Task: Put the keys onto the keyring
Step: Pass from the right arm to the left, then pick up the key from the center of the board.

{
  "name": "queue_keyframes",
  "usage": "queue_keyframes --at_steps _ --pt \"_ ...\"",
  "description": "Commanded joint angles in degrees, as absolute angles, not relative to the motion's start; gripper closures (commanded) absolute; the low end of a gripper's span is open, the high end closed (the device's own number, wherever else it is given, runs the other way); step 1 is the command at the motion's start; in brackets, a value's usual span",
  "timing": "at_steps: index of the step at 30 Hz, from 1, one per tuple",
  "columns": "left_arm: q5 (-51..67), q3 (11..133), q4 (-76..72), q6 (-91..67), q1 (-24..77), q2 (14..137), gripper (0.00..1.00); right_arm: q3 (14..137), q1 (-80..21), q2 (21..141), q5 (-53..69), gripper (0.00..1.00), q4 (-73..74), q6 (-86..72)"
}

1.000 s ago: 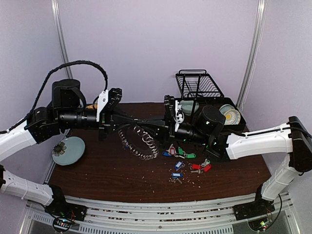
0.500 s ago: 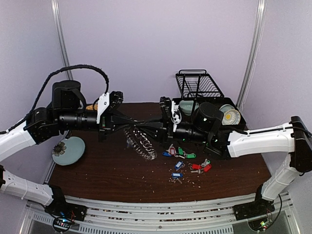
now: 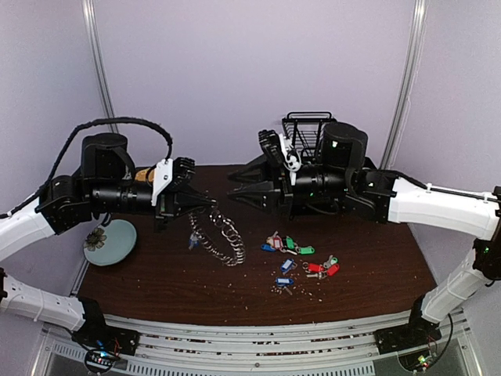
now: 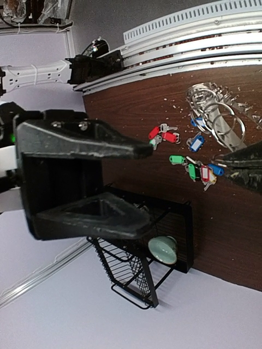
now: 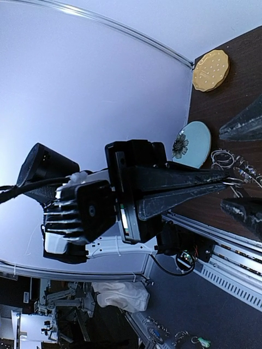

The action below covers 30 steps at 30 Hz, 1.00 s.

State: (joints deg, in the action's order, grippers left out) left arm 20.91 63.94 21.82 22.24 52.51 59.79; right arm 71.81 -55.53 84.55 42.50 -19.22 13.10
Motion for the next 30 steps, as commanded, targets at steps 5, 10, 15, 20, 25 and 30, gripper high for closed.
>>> queue_keyframes --at_steps 5,10,15,20,25,30 --pt "17.86 72.78 29.91 22.23 52.23 65.21 1.0 78.48 -57.79 85.04 33.81 0.66 0.79 20.68" --pt "17.25 73.03 29.82 21.48 52.21 65.39 1.0 80.19 -59.42 86.53 29.49 0.65 2.83 20.75" --pt "17.21 71.67 27.05 20.36 52.25 64.08 1.0 80.09 -59.46 87.63 27.54 0.64 0.82 19.1" --pt "17.21 63.19 14.48 16.69 52.25 59.03 1.0 76.45 -58.34 85.71 27.42 0.61 -4.68 16.53" --pt "16.57 58.33 8.62 19.49 52.24 54.81 1.0 72.57 -52.62 82.85 20.23 0.57 -6.41 2.0" --pt "15.1 57.01 7.99 22.46 52.21 55.28 1.0 69.88 -48.51 82.66 1.0 0.55 7.29 -11.08"
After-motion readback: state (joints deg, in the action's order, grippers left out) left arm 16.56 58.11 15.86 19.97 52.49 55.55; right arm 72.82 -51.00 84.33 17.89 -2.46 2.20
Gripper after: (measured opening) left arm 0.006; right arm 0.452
